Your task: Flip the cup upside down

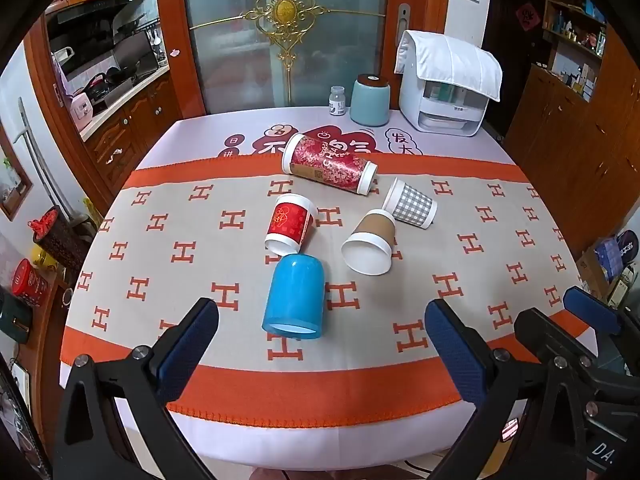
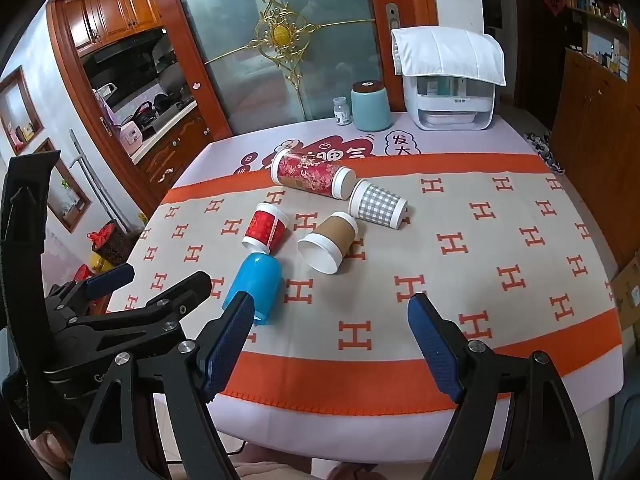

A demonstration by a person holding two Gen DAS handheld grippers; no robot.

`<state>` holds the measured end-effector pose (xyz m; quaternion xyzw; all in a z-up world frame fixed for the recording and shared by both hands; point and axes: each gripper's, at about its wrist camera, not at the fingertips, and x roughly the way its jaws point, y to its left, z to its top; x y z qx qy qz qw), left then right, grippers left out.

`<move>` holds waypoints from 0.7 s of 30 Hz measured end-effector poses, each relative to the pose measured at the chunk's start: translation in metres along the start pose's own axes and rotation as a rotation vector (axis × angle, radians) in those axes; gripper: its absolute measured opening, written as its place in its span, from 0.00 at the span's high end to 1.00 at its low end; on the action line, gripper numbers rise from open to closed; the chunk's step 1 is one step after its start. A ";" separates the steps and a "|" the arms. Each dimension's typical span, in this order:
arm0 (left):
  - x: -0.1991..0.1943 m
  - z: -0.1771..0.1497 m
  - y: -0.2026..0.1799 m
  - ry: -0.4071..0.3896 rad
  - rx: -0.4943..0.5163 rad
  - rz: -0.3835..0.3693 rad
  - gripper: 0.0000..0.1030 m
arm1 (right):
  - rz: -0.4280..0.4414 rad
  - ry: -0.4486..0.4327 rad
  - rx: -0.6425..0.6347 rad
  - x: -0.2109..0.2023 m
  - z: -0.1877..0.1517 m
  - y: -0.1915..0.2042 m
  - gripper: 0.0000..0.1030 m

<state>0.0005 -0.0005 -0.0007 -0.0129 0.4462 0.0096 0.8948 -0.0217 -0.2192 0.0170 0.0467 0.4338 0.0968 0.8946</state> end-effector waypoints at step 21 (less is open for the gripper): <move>-0.001 -0.003 0.003 0.007 -0.007 -0.018 0.01 | 0.004 0.000 0.006 0.001 -0.006 0.002 0.22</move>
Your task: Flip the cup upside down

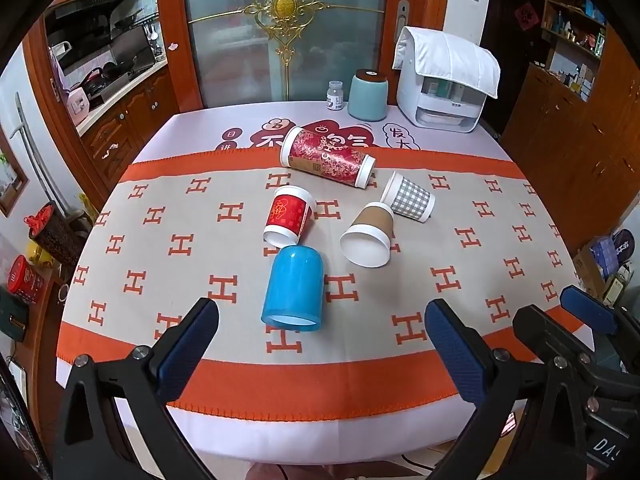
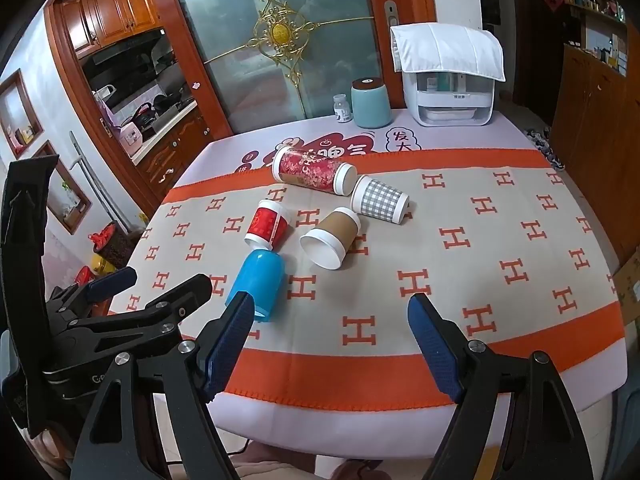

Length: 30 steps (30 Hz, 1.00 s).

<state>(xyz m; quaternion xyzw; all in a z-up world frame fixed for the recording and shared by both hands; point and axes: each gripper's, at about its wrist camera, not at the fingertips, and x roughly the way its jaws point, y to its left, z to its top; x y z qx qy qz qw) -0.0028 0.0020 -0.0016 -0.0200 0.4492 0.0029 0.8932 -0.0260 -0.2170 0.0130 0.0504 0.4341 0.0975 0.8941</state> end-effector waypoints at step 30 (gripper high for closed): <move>-0.001 -0.001 0.001 -0.005 -0.003 -0.007 0.01 | 0.006 -0.001 0.004 -0.003 0.000 0.000 0.22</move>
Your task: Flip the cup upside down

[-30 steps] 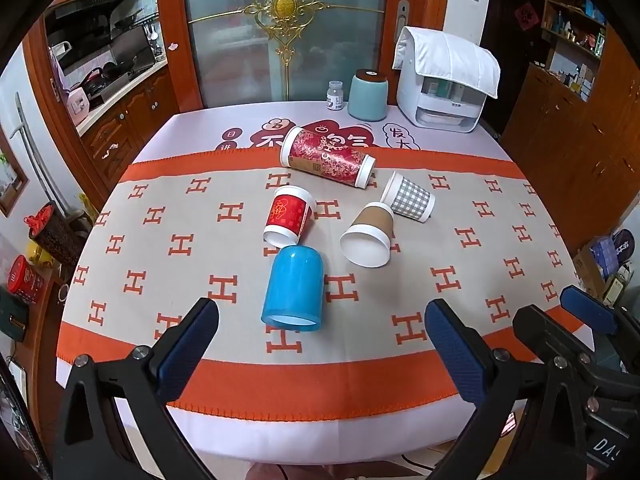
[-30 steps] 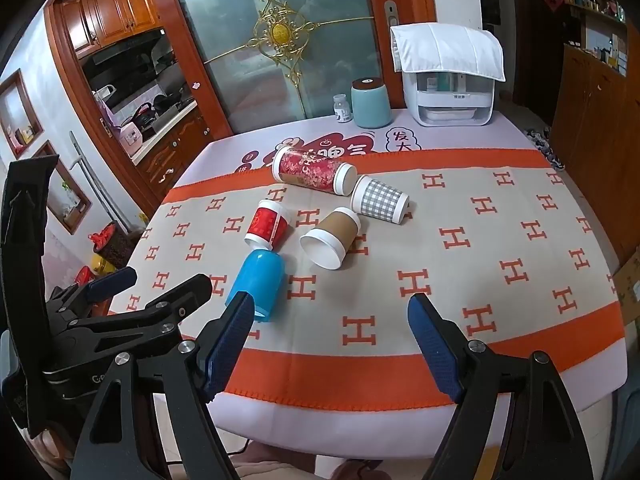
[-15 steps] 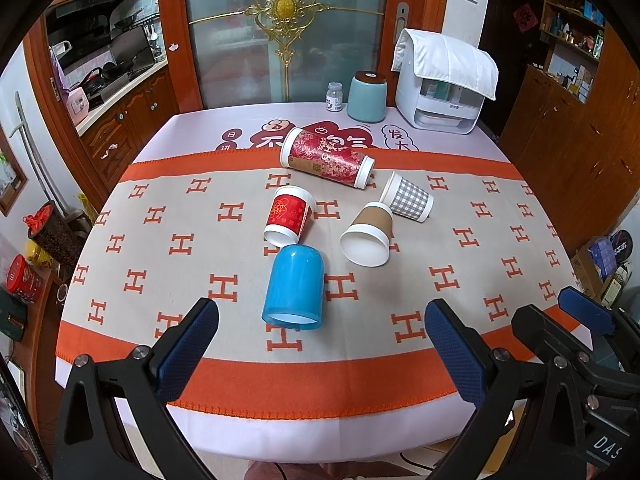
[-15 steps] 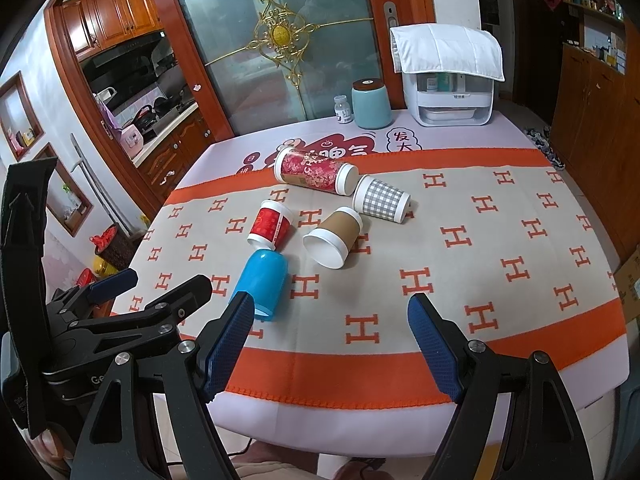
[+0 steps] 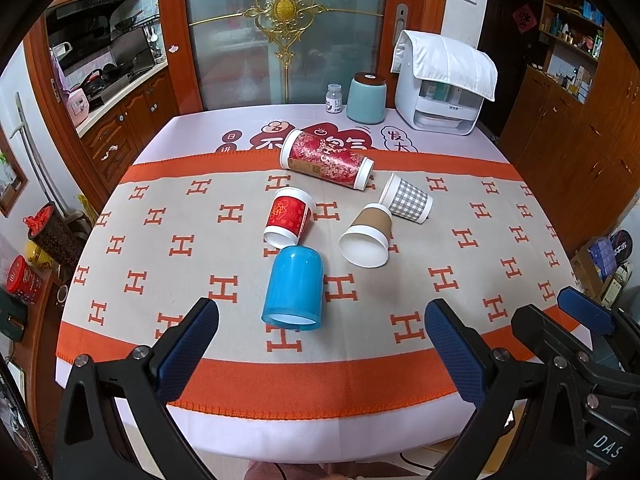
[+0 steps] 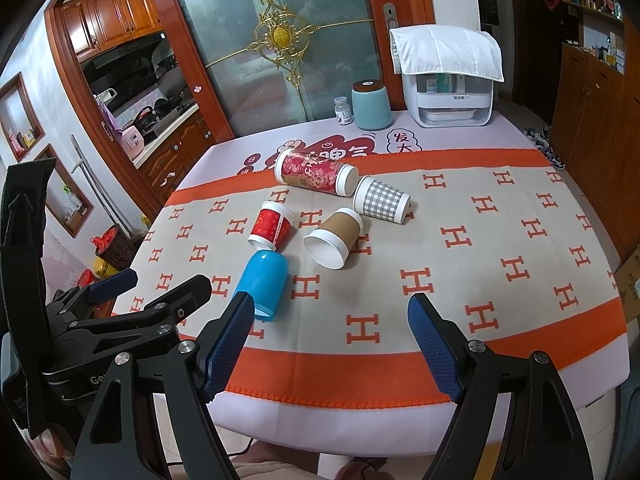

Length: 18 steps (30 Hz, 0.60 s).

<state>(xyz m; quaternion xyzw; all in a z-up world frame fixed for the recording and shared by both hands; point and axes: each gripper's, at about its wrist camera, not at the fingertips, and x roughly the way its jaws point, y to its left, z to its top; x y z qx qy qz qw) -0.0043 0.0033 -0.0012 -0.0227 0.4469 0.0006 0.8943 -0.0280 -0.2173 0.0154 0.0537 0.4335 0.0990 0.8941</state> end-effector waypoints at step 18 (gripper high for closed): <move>-0.004 0.001 0.001 0.012 0.002 -0.003 0.01 | 0.002 -0.002 0.001 0.001 -0.003 0.003 0.22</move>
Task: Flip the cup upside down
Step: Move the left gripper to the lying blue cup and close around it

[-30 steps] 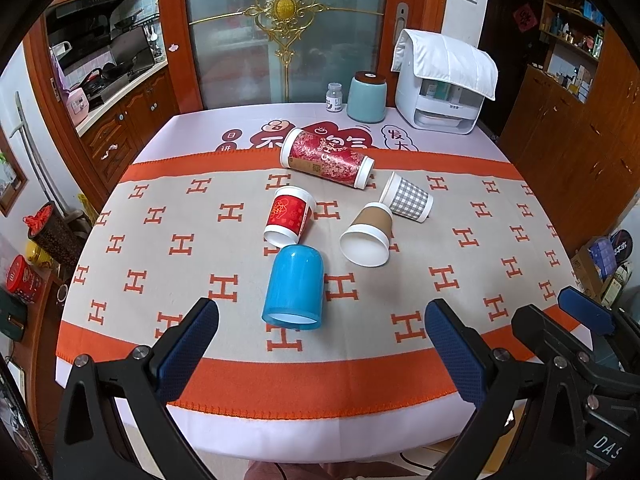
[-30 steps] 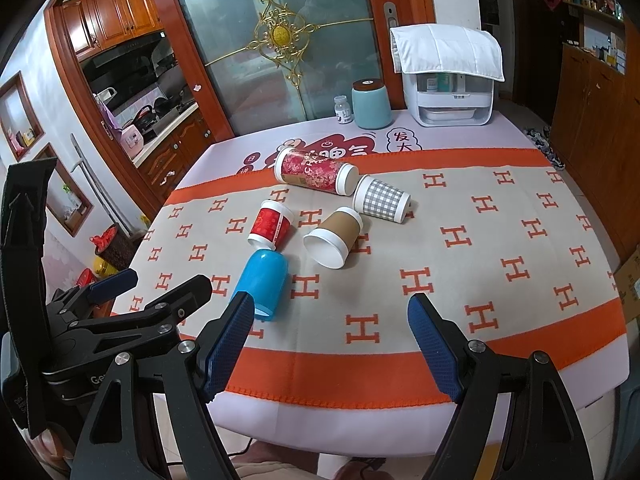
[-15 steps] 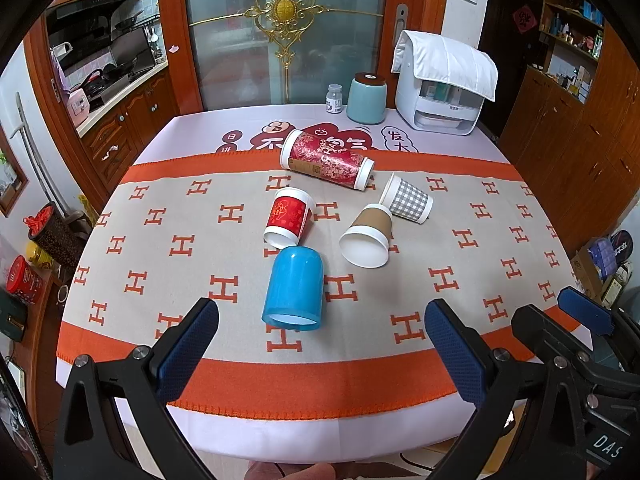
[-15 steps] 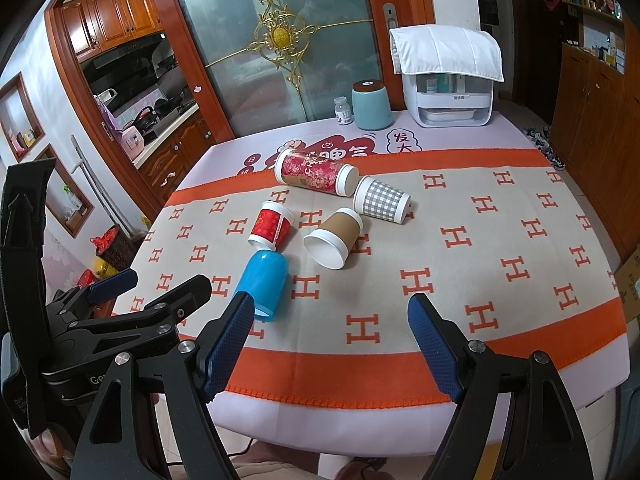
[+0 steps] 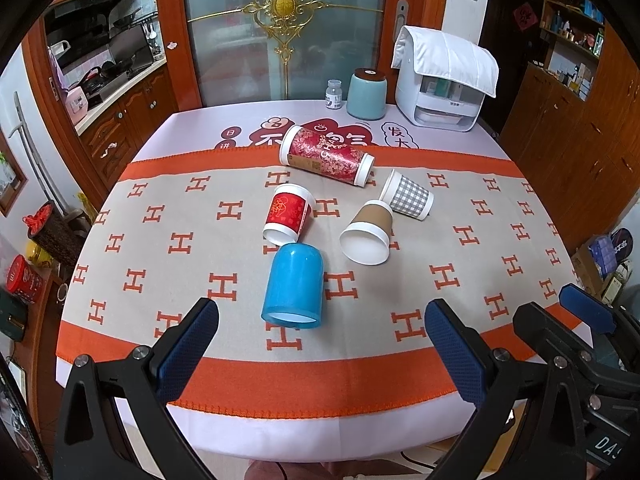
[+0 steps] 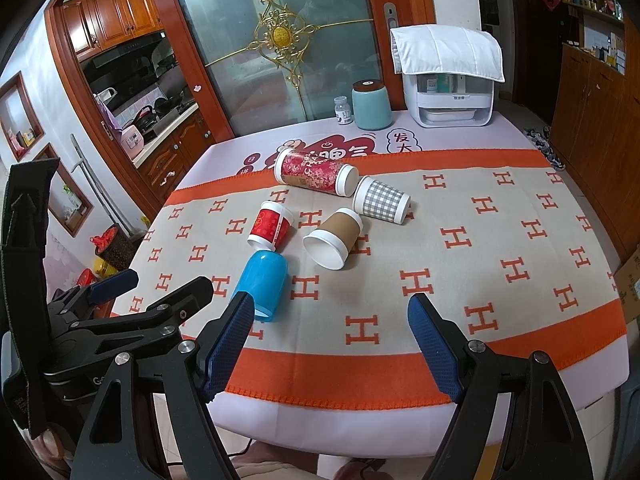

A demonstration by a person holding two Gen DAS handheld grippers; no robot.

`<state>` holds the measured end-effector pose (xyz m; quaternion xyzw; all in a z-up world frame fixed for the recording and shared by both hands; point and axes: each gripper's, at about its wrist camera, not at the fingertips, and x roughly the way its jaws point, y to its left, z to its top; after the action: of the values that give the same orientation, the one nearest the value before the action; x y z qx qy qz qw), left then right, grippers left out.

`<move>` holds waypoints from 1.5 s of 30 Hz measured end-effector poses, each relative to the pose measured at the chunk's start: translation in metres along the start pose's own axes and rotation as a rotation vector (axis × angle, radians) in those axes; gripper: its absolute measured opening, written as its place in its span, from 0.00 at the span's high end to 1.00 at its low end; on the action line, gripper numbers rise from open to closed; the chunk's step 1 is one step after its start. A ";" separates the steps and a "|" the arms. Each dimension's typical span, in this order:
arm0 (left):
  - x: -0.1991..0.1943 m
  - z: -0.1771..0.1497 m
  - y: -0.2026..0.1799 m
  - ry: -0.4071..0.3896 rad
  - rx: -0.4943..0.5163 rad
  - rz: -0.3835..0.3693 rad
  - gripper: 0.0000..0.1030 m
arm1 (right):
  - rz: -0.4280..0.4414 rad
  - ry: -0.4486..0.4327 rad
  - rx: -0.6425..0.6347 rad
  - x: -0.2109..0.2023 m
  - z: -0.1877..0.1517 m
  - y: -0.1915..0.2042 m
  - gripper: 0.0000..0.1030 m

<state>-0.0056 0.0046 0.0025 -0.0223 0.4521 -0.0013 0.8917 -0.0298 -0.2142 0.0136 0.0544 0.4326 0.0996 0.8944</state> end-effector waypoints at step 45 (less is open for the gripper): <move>0.145 0.051 0.049 0.351 0.125 -0.124 0.01 | -0.024 0.193 0.154 0.147 0.055 0.004 0.22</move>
<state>0.1202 0.0519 -0.0865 0.0056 0.5973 -0.0882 0.7971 0.1019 -0.1776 -0.0641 0.1080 0.5237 0.0603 0.8429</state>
